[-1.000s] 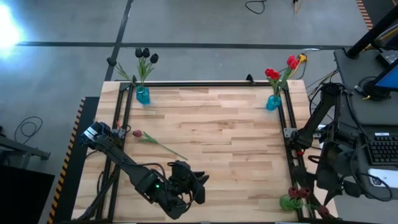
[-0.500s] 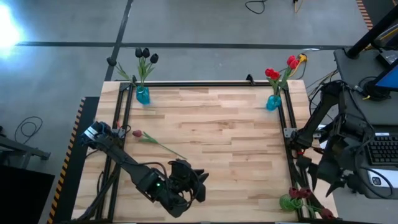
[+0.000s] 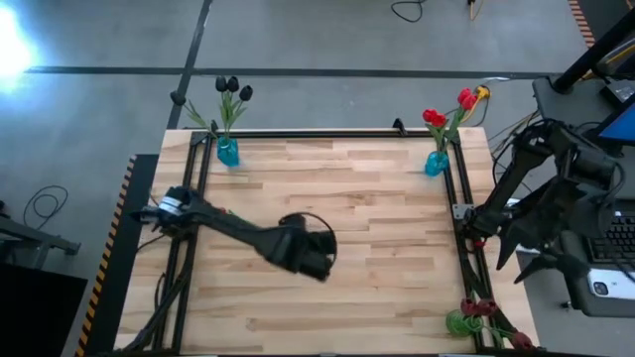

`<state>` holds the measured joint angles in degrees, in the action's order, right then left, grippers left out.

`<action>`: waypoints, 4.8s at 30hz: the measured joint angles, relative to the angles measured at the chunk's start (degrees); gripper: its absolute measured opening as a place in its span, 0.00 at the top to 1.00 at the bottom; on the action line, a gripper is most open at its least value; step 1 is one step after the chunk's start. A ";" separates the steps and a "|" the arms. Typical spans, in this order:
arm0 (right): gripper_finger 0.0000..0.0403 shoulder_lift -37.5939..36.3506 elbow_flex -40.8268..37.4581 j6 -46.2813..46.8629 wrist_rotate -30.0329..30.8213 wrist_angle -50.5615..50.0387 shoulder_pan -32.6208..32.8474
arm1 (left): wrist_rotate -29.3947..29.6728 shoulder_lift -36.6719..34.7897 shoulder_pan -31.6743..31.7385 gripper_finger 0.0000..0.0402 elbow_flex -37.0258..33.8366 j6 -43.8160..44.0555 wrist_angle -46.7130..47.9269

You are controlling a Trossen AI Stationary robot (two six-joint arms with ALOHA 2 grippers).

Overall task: Sort flowers into vase by color
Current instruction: Put the dark red tulip into the green vase

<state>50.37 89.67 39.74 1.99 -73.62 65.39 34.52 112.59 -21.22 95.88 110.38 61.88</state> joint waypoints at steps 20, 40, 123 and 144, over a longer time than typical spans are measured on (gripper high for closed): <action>0.57 9.96 16.23 0.79 12.80 -0.09 -0.04 | -21.85 -13.04 13.79 0.68 -23.93 32.33 19.52; 0.57 21.51 21.71 6.75 20.75 0.16 -0.04 | -25.06 -31.62 30.30 0.68 -57.01 33.41 -5.25; 0.41 26.97 22.10 6.82 28.06 3.65 -20.07 | -14.23 6.16 13.98 0.70 -9.09 -16.70 -29.63; 0.44 48.42 5.57 21.24 16.01 7.83 -49.36 | 0.07 -14.03 -16.39 0.52 -9.40 8.03 20.01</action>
<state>98.79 95.25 60.98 18.00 -65.80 16.02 34.58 98.57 -37.61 86.48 118.41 81.89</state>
